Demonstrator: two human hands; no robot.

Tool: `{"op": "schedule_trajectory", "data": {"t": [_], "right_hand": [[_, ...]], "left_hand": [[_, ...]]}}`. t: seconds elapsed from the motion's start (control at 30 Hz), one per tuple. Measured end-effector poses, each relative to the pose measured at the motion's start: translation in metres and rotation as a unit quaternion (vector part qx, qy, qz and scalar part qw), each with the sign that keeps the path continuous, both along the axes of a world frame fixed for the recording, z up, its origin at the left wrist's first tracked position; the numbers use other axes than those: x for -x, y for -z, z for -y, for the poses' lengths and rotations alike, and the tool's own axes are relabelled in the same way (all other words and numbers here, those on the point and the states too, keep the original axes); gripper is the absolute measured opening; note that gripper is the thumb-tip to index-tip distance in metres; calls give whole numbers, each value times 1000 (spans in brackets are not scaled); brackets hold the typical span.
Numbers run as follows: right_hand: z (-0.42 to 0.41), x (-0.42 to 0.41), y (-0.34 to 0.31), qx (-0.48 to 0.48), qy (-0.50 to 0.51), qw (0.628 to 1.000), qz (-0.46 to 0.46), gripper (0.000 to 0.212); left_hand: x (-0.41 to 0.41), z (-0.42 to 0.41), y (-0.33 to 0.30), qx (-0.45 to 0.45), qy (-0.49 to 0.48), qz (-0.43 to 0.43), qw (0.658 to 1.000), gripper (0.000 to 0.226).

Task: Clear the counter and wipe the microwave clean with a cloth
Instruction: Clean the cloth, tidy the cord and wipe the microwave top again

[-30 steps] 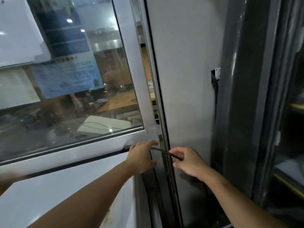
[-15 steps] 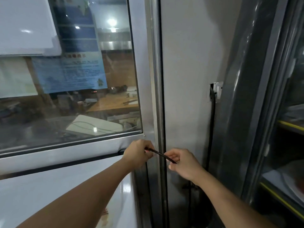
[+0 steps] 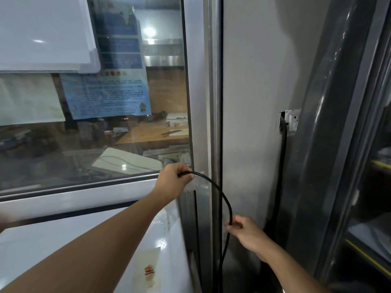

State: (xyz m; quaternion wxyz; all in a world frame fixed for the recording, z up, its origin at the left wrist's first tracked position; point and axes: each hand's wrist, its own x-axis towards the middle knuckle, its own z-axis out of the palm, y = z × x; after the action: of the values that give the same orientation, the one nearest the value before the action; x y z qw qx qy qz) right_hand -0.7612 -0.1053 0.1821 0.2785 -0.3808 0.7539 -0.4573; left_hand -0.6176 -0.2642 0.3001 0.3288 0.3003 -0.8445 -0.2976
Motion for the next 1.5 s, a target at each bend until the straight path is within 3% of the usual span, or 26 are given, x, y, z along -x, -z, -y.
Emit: {"op": "schedule_trajectory", "data": {"t": [0.17,0.4,0.57,0.73,0.83,0.93,1.0,1.17,1.3,1.5], "right_hand": [[-14,8,-18,67,71,994,-42,23],[-37,16,-87,130,114,980,-96,19],[-51,9,-139,126,100,963,-215,16],[-64,4,-163,103,90,956,-258,22],[-65,2,-152,98,74,966,-228,9],[-70,3,-130,45,66,983,-168,48],[-71,1,-114,6,44,992,-118,56],[-59,-19,-91,30,76,996,-46,13],[-65,-24,-107,110,134,985,4,15],[-110,-26,-173,131,147,978,-63,17]], "left_hand": [[-2,-8,1,-7,-9,-12,1000,6],[12,-42,-28,57,52,-4,997,8],[25,-75,-52,105,95,6,990,12],[30,-88,-67,73,101,-15,992,7],[26,-85,-70,29,86,-42,995,8],[19,-81,-75,-10,78,-88,993,7],[12,-79,-82,-26,87,-106,990,6],[-6,-71,-91,-62,82,-147,984,8],[-21,-67,-93,-77,63,-169,981,11],[-36,-78,-106,-49,87,-150,984,3]]}}
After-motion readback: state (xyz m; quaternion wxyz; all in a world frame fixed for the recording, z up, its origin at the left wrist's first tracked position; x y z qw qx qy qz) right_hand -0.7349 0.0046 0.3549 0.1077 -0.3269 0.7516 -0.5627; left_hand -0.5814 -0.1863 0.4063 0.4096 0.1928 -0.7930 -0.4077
